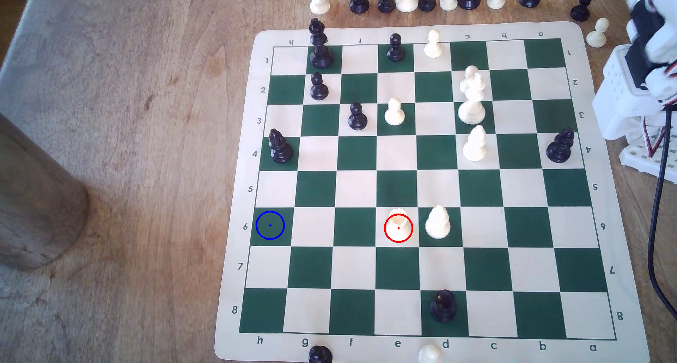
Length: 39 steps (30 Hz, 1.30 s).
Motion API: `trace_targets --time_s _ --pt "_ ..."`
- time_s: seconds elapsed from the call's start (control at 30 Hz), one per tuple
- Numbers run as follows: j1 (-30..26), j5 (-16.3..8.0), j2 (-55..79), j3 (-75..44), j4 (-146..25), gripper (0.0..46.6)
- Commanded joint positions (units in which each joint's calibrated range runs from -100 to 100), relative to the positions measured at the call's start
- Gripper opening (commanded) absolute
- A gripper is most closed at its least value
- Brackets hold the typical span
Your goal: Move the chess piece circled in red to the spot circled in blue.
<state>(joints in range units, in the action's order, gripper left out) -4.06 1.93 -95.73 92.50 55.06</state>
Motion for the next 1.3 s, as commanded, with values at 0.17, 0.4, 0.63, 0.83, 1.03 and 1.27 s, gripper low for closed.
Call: trace_targets --time_s 0.17,0.4,0.63,0.83,1.03,1.27 --pt "1.2 -0.44 0.06 -8.91 -31.88 4.4" --pt "0.26 -0.44 0.06 -13.26 -60.79 4.4" --pt "-0.6 -0.49 0.06 -18.07 -87.9 4.4" --pt "-7.09 5.03 8.29 -24.23 -97.98 8.7" --pt "-9.75 0.93 27.22 -36.74 -107.15 10.7" --pt "-13.66 -5.32 36.22 -42.0 -105.18 11.6"
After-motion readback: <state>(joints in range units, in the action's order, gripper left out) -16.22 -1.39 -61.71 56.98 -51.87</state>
